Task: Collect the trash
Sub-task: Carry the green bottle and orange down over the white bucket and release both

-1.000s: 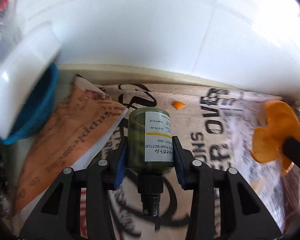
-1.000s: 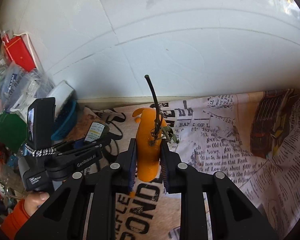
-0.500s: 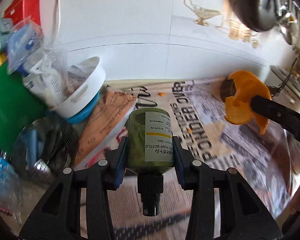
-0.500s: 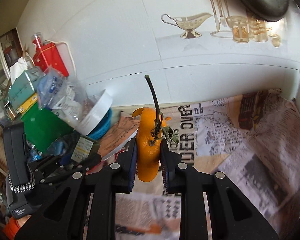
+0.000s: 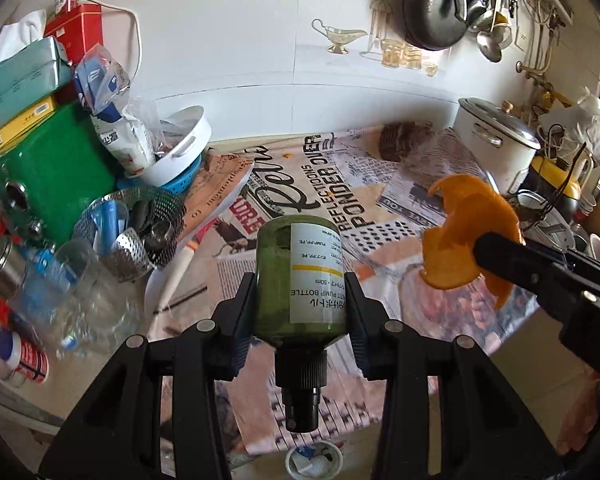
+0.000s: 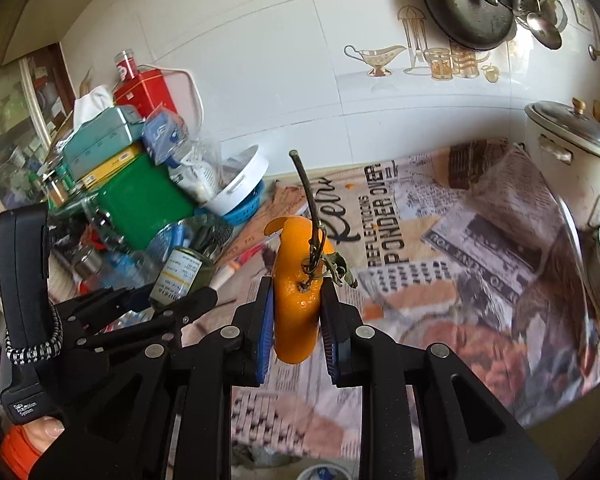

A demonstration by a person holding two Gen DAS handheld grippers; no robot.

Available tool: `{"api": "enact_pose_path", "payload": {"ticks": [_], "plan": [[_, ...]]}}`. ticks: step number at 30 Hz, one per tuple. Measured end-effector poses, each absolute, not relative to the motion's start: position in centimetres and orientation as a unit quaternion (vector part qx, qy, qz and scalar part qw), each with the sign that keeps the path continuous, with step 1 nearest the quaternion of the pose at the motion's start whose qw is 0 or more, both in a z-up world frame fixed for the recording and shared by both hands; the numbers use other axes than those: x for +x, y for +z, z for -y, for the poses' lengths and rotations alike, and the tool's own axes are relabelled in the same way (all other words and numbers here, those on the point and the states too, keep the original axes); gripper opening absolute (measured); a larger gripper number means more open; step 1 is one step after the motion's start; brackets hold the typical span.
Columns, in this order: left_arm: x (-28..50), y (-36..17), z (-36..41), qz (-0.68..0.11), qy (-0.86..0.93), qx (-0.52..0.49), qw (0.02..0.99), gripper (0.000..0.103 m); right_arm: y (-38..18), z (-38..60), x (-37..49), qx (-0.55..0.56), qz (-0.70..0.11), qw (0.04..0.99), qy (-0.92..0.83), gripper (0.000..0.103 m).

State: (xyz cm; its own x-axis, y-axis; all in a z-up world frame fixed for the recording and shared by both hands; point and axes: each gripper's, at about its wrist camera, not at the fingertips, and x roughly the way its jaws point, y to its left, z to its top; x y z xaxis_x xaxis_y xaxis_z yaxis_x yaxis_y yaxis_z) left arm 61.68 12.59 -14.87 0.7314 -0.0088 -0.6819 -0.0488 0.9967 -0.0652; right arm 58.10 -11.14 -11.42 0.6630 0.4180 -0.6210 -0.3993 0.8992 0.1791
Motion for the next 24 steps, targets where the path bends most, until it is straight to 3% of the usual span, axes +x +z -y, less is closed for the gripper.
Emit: {"api": "enact_pose_path", "payload": {"ticks": [10,24], "plan": [[55.3,-19.2,-9.7,-0.396,0.028,-0.087,0.914,0.041,-13.1,13.7,51.3,0.006,-0.370,0.898,0.239,0.020],[44.7,-25.6,-2.9,-0.436,0.081,-0.133,0.886,0.041,-20.0,20.5,43.0,-0.001,-0.435,0.865,0.251,0.020]]}}
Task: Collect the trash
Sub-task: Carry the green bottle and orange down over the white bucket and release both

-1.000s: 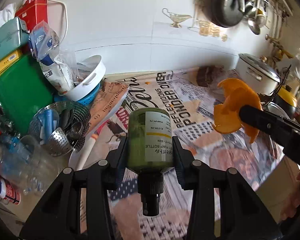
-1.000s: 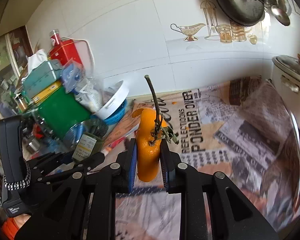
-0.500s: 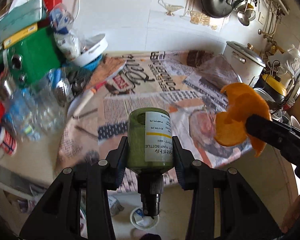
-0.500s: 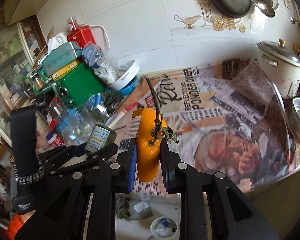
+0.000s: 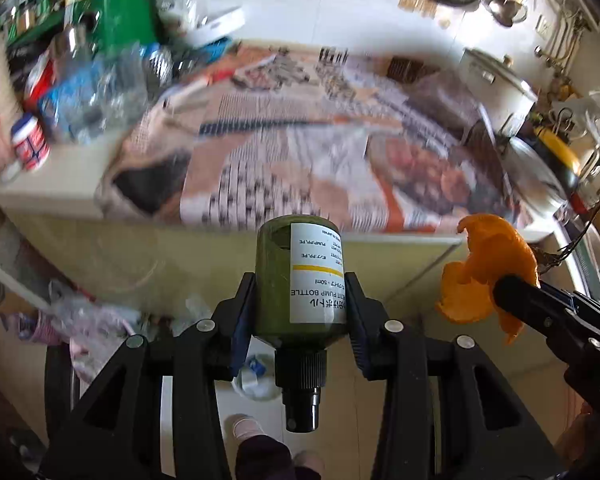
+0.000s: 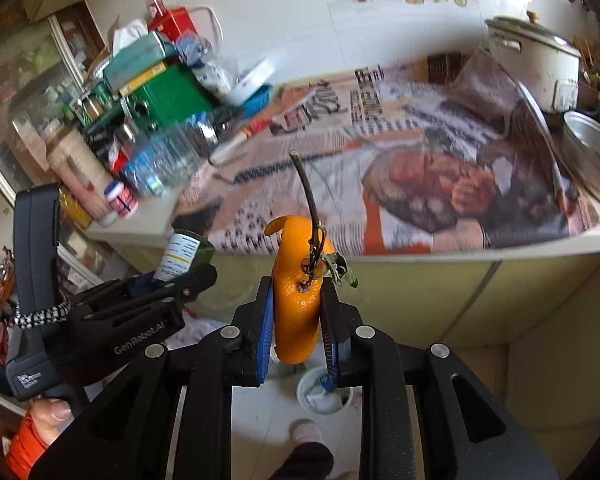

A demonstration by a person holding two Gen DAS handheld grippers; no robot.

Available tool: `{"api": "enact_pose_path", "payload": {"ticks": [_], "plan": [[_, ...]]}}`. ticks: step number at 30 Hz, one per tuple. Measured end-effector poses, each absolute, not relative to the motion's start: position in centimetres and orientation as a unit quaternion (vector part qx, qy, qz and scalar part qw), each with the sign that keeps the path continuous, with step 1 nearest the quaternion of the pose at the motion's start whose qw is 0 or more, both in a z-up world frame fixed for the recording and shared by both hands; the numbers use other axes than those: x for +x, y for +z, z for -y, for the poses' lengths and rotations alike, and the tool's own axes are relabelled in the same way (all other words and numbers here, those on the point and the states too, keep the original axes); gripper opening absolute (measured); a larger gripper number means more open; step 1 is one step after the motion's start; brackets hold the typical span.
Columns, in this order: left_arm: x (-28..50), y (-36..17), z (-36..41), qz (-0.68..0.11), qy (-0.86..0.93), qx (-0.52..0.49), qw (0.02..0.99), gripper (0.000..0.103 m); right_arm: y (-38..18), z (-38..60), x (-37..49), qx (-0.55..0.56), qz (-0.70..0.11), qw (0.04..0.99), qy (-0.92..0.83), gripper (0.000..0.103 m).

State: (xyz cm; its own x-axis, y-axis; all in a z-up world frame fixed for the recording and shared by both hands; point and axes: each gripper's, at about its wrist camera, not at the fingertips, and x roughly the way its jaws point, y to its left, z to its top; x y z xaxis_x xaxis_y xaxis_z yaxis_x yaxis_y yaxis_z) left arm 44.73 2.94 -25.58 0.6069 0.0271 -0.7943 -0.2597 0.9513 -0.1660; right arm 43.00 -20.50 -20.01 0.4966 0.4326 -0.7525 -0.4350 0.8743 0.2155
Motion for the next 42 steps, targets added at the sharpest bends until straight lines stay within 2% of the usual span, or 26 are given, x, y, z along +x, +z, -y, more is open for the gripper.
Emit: {"api": "enact_pose_path", "payload": {"ticks": [8,15,28,33,37,38,39,41,42], "plan": [[42.5,-34.8,-3.4,-0.506,0.090,-0.146,0.845,0.041,-28.2,20.5,42.0,0.008,-0.507,0.827,0.245,0.020],[41.2,-47.6,-6.2,-0.580,0.070,-0.162,0.795,0.041,-38.7,19.4,42.4,0.018,-0.562,0.800,0.209,0.020],[40.8,-65.7,-11.1,-0.610,0.043,-0.172,0.772,0.041,-57.8,16.3,43.9,0.027,-0.610,0.774,0.168,0.020],[42.0,-69.3,-11.2,-0.612,0.019,-0.167,0.773,0.041,-61.4,15.5,44.1,0.026,-0.614,0.771,0.167,0.020],[43.1,-70.0,-10.7,-0.607,-0.001,-0.172,0.776,0.041,-62.6,14.5,44.2,0.026,-0.614,0.769,0.175,0.020],[43.2,-70.0,-10.5,-0.607,-0.003,-0.170,0.777,0.042,-62.5,14.3,44.3,0.027,-0.614,0.768,0.181,0.024],[43.4,-70.1,-10.4,-0.609,-0.001,-0.164,0.776,0.044,-62.5,14.2,44.3,0.027,-0.617,0.764,0.185,0.026],[43.6,-70.2,-10.5,-0.619,0.010,-0.158,0.770,0.055,-62.7,14.1,44.6,0.017,-0.632,0.755,0.176,0.032],[43.5,-70.1,-10.7,-0.622,0.016,-0.163,0.766,0.055,-62.7,14.3,44.7,0.014,-0.635,0.753,0.172,0.032]]}}
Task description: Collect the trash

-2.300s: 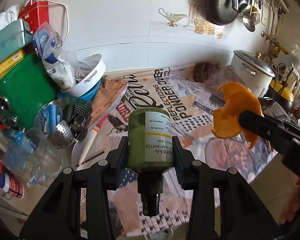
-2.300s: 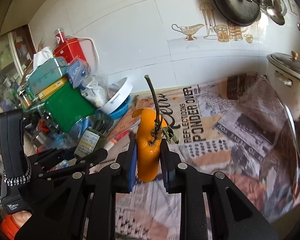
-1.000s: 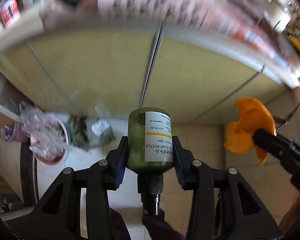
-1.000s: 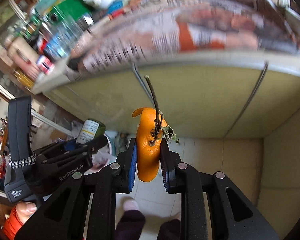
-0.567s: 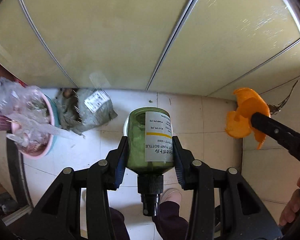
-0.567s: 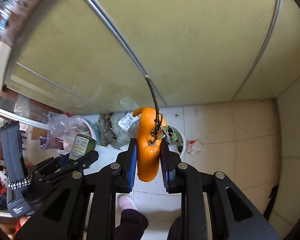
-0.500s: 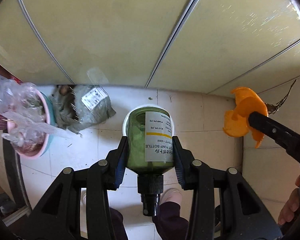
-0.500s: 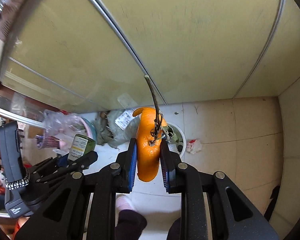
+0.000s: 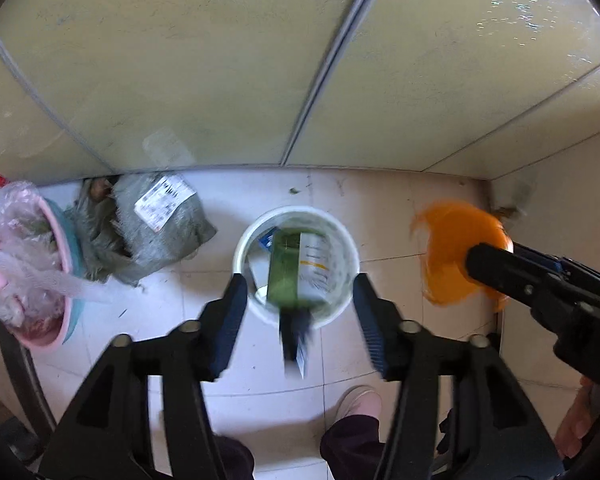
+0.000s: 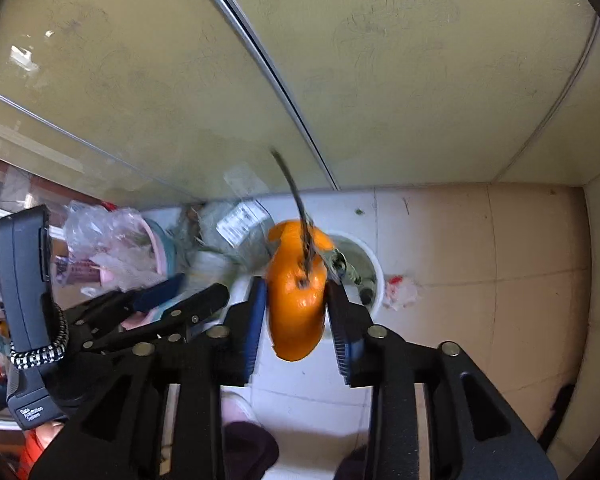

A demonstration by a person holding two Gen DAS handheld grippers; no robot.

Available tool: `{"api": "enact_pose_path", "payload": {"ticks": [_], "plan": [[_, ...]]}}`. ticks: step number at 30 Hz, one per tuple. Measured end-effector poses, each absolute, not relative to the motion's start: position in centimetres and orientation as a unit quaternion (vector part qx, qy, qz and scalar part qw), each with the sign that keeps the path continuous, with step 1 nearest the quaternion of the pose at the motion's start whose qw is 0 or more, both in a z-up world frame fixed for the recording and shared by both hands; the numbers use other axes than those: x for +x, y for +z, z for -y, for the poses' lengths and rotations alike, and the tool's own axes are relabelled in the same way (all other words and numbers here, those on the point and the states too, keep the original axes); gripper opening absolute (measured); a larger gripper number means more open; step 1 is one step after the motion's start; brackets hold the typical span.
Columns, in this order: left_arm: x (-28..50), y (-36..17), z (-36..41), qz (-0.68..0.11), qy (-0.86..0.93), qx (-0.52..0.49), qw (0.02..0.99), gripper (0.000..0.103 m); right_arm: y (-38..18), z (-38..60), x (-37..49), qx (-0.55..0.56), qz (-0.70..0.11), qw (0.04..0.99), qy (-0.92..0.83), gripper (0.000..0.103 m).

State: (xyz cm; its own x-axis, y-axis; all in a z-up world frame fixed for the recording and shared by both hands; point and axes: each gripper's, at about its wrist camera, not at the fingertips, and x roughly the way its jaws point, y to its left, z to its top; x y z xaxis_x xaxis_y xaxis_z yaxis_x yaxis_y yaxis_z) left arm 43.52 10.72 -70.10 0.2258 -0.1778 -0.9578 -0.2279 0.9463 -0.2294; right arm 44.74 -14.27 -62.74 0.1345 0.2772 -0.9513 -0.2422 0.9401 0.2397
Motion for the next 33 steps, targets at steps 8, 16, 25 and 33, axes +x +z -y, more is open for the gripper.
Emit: {"api": "enact_pose_path", "payload": {"ticks": [8,16,25,33], "plan": [[42.2,-64.8,-11.7,-0.621,0.042,-0.175,0.763,0.055,-57.7,16.0,44.3,0.026,-0.629,0.757,0.177,0.032],[40.0,-48.9,-10.4,-0.571,0.067,-0.164,0.802,0.055,-42.7,18.9,43.0,0.036,-0.579,0.791,0.195,0.032],[35.1,-26.3,-7.3,-0.442,0.067,-0.172,0.878,0.055,-22.4,20.4,38.2,0.025,-0.452,0.860,0.234,0.032],[26.6,-10.4,-4.5,-0.299,0.030,-0.123,0.946,0.055,-9.5,20.5,28.6,0.040,-0.298,0.917,0.263,0.032]]}}
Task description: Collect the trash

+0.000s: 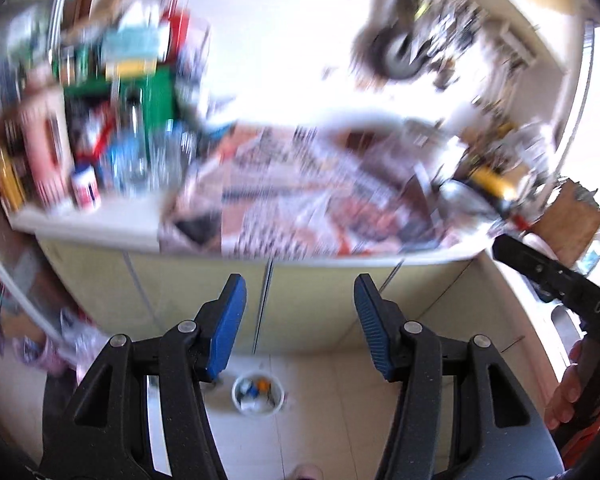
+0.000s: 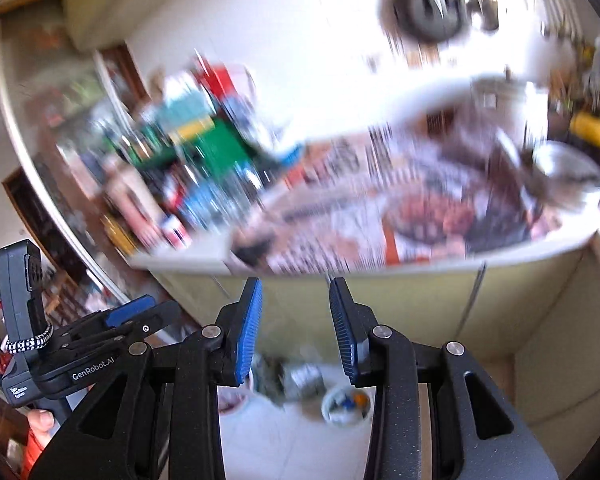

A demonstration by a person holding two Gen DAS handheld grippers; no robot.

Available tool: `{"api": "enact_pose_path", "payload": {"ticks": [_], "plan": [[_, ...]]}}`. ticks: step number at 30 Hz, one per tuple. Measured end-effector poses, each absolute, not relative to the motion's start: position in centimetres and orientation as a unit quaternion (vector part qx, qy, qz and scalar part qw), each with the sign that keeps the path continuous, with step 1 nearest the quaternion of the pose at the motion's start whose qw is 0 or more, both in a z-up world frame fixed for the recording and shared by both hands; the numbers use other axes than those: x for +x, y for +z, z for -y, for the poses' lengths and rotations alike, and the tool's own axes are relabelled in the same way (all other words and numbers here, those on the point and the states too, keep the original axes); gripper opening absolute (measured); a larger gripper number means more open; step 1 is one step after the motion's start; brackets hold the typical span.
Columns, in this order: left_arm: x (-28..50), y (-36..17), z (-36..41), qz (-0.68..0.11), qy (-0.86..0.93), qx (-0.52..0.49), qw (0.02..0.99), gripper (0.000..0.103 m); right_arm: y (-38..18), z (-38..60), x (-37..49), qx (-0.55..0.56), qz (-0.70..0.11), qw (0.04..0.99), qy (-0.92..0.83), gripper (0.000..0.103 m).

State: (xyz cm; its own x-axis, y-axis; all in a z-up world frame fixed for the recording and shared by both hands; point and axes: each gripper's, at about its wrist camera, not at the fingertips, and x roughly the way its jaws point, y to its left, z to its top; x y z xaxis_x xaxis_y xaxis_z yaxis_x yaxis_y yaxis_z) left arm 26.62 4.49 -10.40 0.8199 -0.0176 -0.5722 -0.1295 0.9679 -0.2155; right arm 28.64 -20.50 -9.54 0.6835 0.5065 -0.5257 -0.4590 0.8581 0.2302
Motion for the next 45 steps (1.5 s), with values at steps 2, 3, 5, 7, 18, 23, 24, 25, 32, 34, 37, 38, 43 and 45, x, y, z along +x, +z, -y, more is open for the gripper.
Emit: {"api": "enact_pose_path", "payload": {"ticks": [2,3,5,7,18,23,24,25,32,34,37,38,43,45], "plan": [[23.7,-7.5,-4.2,-0.267,0.018,-0.113,0.957,0.055,-7.8,19.7,26.1,0.035,-0.270,0.927,0.260,0.032],[22.5,-6.6,-4.2,-0.257,0.016,-0.107,0.960,0.056,-6.8,19.5,24.4,0.032,-0.254,0.932,0.255,0.032],[19.7,-4.8,-4.3,-0.236,0.016,-0.091,0.967,0.064,-5.1,19.5,22.5,0.026,-0.235,0.938,0.253,0.032],[17.0,-3.4,-4.2,-0.219,0.018,-0.078,0.972,0.072,-4.0,19.1,20.2,0.021,-0.217,0.944,0.248,0.035],[6.4,-1.3,-5.0,-0.185,0.026,-0.053,0.981,0.102,-2.2,17.5,11.5,0.003,-0.167,0.963,0.211,0.097],[4.7,-1.4,-5.0,-0.186,0.026,-0.056,0.981,0.102,-2.0,17.5,9.3,0.000,-0.163,0.965,0.204,0.103],[4.5,-1.4,-4.9,-0.185,0.026,-0.056,0.981,0.102,-2.0,17.5,9.2,0.000,-0.164,0.966,0.202,0.103],[4.2,-1.4,-4.9,-0.185,0.026,-0.056,0.981,0.102,-1.9,17.4,8.9,-0.001,-0.164,0.966,0.201,0.103],[3.8,-1.5,-4.6,-0.184,0.027,-0.056,0.981,0.102,-1.7,17.1,7.7,-0.007,-0.165,0.966,0.197,0.103],[3.9,-1.5,-4.6,-0.184,0.026,-0.057,0.981,0.102,-1.7,17.0,7.7,-0.008,-0.165,0.967,0.196,0.103],[3.6,-1.6,-4.4,-0.187,0.024,-0.058,0.980,0.102,-1.8,17.0,7.3,-0.010,-0.166,0.967,0.193,0.103],[3.3,-1.6,-4.3,-0.187,0.025,-0.057,0.980,0.102,-1.8,17.1,7.3,-0.011,-0.167,0.967,0.192,0.103],[2.7,-1.6,-3.7,-0.191,0.024,-0.059,0.979,0.102,-2.0,17.1,7.0,-0.012,-0.173,0.966,0.190,0.103],[3.0,-1.6,-3.7,-0.194,0.023,-0.061,0.979,0.102,-2.0,17.1,7.0,-0.012,-0.176,0.966,0.190,0.103]]}}
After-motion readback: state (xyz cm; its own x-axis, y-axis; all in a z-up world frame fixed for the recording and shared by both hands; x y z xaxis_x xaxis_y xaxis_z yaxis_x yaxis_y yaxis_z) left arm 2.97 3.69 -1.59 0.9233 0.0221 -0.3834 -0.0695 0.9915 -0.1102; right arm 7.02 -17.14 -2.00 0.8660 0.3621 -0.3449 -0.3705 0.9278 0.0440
